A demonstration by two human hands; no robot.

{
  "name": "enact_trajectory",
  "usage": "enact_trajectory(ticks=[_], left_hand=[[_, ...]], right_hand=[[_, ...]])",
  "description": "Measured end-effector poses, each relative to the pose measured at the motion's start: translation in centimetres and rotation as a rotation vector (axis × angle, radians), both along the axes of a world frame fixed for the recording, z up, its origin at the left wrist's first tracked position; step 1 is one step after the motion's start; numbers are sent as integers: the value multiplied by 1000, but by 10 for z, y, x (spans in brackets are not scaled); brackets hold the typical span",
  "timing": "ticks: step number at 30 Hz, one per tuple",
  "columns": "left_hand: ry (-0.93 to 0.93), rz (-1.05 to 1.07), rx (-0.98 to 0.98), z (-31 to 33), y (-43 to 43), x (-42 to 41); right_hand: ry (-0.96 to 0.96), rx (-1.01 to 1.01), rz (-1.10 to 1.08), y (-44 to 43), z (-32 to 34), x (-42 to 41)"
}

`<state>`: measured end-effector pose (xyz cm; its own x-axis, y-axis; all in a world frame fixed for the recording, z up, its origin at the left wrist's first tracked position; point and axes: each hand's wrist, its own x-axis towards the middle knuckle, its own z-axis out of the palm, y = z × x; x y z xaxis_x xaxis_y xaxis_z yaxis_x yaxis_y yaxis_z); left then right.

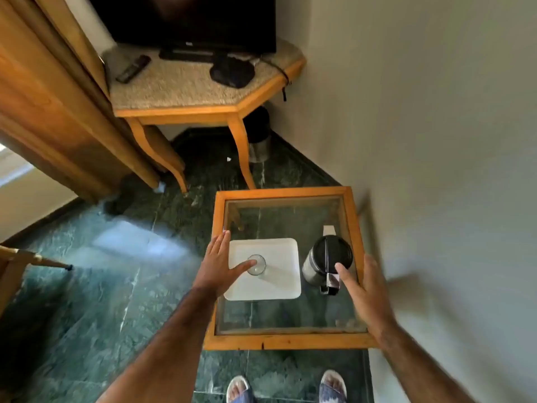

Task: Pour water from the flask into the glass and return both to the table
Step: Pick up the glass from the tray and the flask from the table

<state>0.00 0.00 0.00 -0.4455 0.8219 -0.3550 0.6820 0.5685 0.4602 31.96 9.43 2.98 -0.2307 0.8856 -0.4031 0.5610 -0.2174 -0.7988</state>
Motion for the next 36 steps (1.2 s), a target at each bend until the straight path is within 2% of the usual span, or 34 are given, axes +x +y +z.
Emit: enact_trajectory(ticks=[2,7,11,14,19,25,29,32,36], left_hand=[[-92,69,15,-27,3,1],[-223,176,-29,-102,-1,15],[-331,293,-58,-156,3,19],[-443,378,42,-186,6,23],[-528,503,217,-221,5,31],[-574,554,341,-227,7,34],[-577,543,378,-220,7,27],[-585,508,416,-204,6,21],[-552,451,480,-165,5,15]], right_hand=[[96,-143,-150,-9,-18,-3],[245,-372,-277,-26,-57,-16],[338,-274,-289,-32,-87,-25],[416,-159,-363,-36,-111,-26],[573,24,-456,-49,-145,-30],[738,27,-494,-35,-143,-36],[850,48,-620,-9,-137,-28],[956,38,-673,10,-127,-23],[1003,18,-676,18,-103,-10]])
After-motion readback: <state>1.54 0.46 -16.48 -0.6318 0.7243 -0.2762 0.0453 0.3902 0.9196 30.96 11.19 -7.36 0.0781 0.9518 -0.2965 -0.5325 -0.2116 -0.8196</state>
